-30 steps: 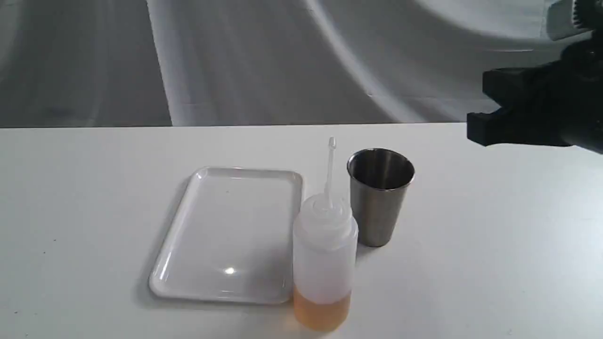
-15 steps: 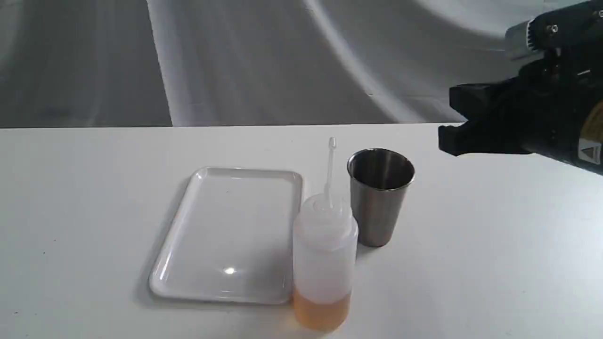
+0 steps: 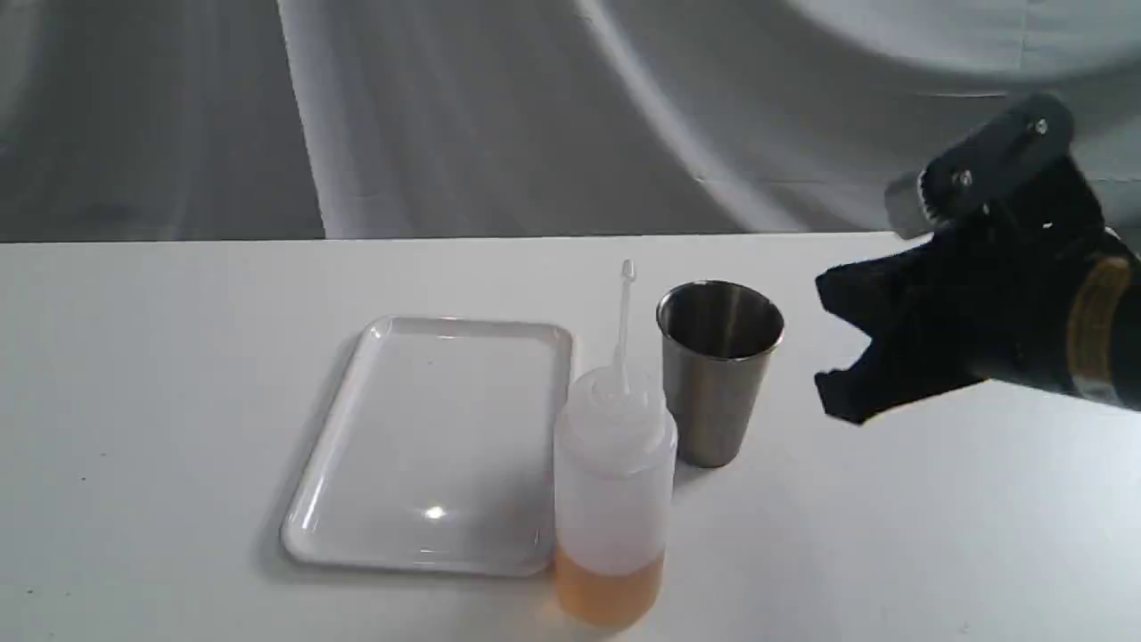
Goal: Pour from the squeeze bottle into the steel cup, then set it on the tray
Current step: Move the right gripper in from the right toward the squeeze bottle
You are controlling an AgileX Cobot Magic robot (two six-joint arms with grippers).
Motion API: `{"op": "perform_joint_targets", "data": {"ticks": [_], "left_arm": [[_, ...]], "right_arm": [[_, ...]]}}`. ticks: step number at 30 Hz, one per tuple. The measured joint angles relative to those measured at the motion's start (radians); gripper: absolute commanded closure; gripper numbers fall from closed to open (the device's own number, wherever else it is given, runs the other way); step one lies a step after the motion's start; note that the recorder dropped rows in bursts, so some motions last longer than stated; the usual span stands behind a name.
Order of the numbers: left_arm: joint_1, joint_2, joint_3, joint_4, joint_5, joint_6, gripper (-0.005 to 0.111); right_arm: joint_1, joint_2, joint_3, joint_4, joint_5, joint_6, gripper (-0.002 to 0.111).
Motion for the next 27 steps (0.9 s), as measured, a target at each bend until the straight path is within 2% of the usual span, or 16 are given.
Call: {"op": "perform_joint_targets", "data": {"ticks": [5,10,15,22,27], "left_arm": [[0.000,0.000,0.000,0.000,0.000,0.000,0.098],[0.000,0.000,0.000,0.000,0.000,0.000,0.098],[0.000,0.000,0.000,0.000,0.000,0.000,0.098],[0.000,0.000,0.000,0.000,0.000,0.000,0.098],[0.000,0.000,0.000,0.000,0.000,0.000,0.098]], "right_arm": [[0.000,0.000,0.084,-0.058,-0.133,-0.005,0.108],[-0.015,0.002,0.146,-0.060,-0.308,-0.137,0.108],[-0.108,0.002,0.190,-0.037,-0.502,-0.278,0.108],[-0.254,0.048,0.191,-0.020,-0.693,-0.307,0.108],[-0.278,0.187,0.191,-0.061,-0.800,-0.318,0.108]]}}
